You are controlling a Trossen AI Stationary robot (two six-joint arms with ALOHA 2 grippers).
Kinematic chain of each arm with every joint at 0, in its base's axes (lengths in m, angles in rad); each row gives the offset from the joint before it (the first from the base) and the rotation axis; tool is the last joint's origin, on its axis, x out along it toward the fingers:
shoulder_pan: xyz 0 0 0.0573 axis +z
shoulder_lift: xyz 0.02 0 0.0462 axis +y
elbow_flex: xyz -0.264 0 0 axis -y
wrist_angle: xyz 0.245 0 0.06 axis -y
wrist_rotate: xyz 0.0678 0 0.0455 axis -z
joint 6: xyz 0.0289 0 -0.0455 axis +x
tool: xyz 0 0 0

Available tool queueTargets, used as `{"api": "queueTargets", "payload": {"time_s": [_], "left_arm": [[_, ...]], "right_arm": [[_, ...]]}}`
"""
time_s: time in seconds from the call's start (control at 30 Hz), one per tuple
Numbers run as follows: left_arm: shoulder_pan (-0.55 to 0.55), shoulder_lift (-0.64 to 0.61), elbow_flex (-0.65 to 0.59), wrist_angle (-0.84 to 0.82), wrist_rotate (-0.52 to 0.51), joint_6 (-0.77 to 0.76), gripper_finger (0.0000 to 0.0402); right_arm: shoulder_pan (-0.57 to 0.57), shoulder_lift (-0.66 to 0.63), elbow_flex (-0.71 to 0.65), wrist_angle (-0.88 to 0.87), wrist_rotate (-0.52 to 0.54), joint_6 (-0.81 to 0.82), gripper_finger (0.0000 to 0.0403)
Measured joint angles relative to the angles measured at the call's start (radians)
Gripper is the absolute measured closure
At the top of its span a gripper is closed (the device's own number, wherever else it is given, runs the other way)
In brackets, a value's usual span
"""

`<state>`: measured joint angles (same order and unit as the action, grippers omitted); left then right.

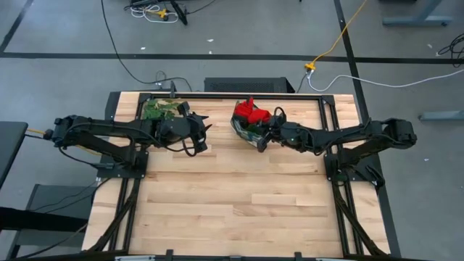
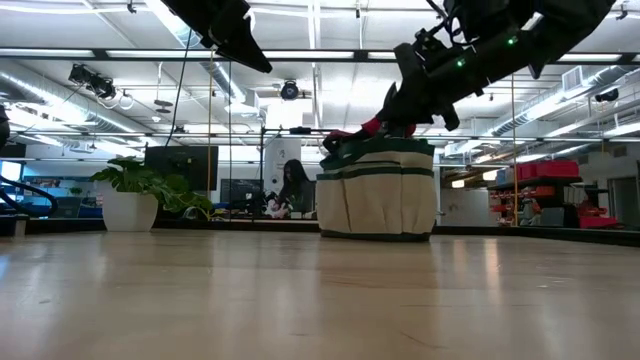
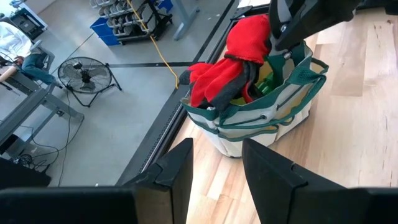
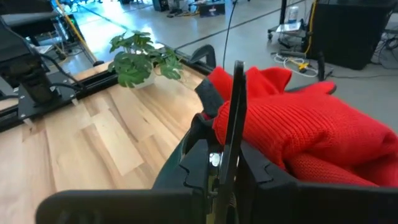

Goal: Pick & Place Garden tools in Gardening bag
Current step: Put the dark green shear scissors into the patterned white gardening bag

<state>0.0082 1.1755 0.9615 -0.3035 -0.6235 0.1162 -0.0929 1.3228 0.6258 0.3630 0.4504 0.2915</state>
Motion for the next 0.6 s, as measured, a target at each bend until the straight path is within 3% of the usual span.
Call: {"api": "queueTargets", "payload": {"time_s": [0.23,0.43,0.6], "left_arm": [[0.000,0.000,0.000,0.000,0.000,-0.001,0.0257],[0.000,0.000,0.000,0.000,0.000,-0.001,0.0257],[0.000,0.000,0.000,-0.001,0.000,-0.001,0.0257]], "right_arm": [[0.000,0.036,-0.001,-0.006,-0.026,0.031,0.0369],[0.000,0.063,-0.001,-0.007,-0.036,0.057,0.0339],[0.000,0.063,-0.001,-0.003,-0.036,0.058,0.0350]]}}
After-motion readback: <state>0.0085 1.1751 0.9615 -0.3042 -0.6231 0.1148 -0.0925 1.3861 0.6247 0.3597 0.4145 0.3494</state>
